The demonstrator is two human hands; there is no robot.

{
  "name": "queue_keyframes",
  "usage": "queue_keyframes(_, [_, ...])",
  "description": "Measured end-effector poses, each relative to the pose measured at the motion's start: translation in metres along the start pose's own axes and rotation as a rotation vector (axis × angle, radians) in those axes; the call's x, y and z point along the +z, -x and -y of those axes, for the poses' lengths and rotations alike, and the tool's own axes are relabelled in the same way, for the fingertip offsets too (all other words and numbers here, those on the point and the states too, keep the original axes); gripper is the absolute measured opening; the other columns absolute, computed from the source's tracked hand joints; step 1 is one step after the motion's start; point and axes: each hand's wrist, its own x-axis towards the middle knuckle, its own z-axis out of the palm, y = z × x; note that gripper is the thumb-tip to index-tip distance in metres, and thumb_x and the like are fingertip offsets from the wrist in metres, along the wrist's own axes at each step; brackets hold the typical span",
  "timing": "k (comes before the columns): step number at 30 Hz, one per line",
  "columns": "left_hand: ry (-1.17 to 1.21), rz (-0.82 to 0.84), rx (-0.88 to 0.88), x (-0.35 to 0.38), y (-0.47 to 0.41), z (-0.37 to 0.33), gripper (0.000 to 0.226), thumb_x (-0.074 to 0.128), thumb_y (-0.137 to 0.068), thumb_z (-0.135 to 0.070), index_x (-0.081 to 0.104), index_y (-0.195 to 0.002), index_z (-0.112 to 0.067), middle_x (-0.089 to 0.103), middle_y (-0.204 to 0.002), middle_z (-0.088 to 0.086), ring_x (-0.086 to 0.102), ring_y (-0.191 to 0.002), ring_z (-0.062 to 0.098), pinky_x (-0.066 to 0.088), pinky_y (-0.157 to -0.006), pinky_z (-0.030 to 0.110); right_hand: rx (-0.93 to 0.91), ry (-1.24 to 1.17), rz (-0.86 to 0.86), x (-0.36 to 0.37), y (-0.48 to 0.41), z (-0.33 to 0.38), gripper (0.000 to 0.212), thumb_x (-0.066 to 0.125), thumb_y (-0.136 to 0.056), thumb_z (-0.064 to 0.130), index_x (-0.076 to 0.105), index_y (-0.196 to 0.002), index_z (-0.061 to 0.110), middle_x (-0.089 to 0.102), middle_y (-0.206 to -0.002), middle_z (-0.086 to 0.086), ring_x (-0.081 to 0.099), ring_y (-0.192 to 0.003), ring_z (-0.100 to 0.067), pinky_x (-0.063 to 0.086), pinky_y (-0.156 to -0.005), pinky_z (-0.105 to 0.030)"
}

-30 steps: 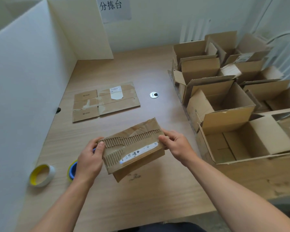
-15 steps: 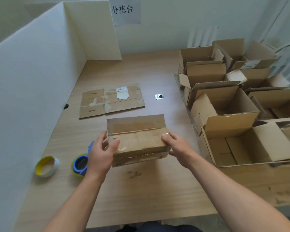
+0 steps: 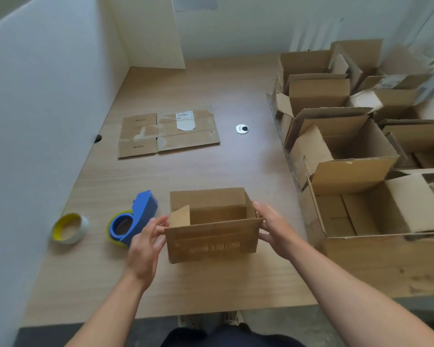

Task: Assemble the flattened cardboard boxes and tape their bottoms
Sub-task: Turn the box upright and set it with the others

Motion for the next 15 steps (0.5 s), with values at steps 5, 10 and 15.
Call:
queue_keyframes(5, [-0.643, 0.062, -0.039, -0.011, -0.006, 0.004, 0.018, 0.066, -0.095, -0.027, 0.070, -0.112, -0.027, 0.061, -0.124, -0.008, 0.060, -0.117, 0.011, 0.048, -0.092, 0.029, 0.000, 0.168, 0.065, 0.000, 0.007, -0.004, 0.059, 0.064, -0.080, 0.032, 0.049, -0.137, 0.040, 0.060, -0.100, 0.011, 0.058, -0.096, -0.005, 0.055, -0.089, -0.041])
queue_keyframes(10, [-0.909, 0.118, -0.095, -0.006, -0.012, 0.004, 0.087, 0.079, -0.080, -0.044, 0.035, -0.152, -0.026, 0.036, -0.148, -0.001, 0.047, -0.133, 0.022, 0.045, -0.105, 0.041, -0.114, 0.135, -0.007, 0.007, 0.017, -0.010, 0.060, 0.037, -0.083, 0.013, 0.056, -0.134, 0.037, 0.073, -0.103, 0.007, 0.070, -0.086, -0.012, 0.061, -0.071, -0.036])
queue_keyframes(15, [-1.077, 0.047, -0.037, 0.007, -0.014, 0.009, 0.085, 0.071, -0.082, -0.033, 0.029, -0.155, -0.023, 0.031, -0.151, 0.005, 0.043, -0.134, 0.023, 0.044, -0.108, 0.041, -0.223, 0.400, -0.191, 0.010, 0.026, -0.018, 0.066, 0.033, -0.096, 0.004, 0.048, -0.134, 0.057, 0.059, -0.134, 0.007, 0.059, -0.116, -0.018, 0.052, -0.101, -0.041])
